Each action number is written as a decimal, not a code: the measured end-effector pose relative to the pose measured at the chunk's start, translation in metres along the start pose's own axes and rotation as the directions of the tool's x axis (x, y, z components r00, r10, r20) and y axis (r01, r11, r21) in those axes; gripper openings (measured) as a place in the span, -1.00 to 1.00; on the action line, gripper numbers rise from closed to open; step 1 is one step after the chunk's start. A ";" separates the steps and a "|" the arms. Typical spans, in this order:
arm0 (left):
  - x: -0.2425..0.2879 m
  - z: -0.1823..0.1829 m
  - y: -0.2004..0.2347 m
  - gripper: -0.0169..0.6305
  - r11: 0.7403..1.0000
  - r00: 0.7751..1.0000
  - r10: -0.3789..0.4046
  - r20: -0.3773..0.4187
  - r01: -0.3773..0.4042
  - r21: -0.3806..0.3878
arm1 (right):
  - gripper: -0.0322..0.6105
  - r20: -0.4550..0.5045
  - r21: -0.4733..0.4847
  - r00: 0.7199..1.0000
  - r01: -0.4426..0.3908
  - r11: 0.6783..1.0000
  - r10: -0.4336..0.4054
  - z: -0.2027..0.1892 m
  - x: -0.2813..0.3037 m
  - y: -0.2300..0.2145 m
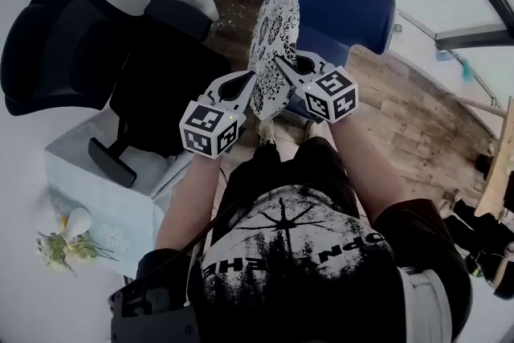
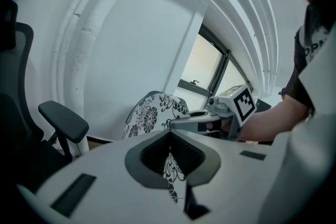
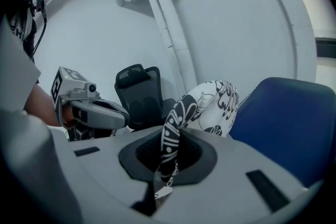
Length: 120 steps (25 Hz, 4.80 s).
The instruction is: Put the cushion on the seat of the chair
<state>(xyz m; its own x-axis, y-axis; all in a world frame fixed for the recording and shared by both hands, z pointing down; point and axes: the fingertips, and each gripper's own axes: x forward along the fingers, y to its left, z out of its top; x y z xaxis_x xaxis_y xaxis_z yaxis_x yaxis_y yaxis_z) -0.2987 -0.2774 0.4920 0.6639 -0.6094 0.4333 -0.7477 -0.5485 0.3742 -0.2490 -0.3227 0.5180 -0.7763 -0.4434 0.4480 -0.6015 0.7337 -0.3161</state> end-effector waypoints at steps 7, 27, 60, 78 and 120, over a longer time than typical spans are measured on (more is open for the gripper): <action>0.037 -0.008 -0.002 -0.90 1.000 0.999 0.020 -0.034 -0.021 -0.021 | -0.82 -0.048 0.069 0.999 0.019 0.997 -0.015 -0.040 -0.004 -0.044; 0.122 -0.049 -0.054 -0.90 0.997 0.983 -0.080 -0.166 0.078 -0.020 | -0.82 -0.101 0.292 0.979 0.200 0.935 -0.177 -0.158 -0.082 -0.138; 0.244 -0.154 -0.081 -0.90 0.984 0.936 -0.178 -0.304 0.164 -0.072 | -0.82 -0.433 0.380 0.857 0.456 0.805 -0.281 -0.395 -0.060 -0.273; 0.258 -0.181 -0.086 -0.90 0.983 0.926 -0.183 -0.330 0.163 -0.086 | -0.77 -0.505 0.343 0.827 0.455 0.821 -0.247 -0.420 -0.046 -0.279; 0.234 -0.001 -0.151 -0.90 0.973 0.970 -0.191 -0.150 0.208 0.102 | -0.84 -0.026 0.146 0.959 0.283 0.948 -0.282 -0.113 -0.177 -0.222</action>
<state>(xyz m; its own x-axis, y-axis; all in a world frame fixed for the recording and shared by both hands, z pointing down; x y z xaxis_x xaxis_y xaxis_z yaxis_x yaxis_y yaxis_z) -0.0305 -0.3363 0.5373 0.7856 -0.4001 0.4720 -0.5886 -0.7186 0.3704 0.0428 -0.3492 0.6032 -0.5700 -0.6188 0.5406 -0.8172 0.4951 -0.2950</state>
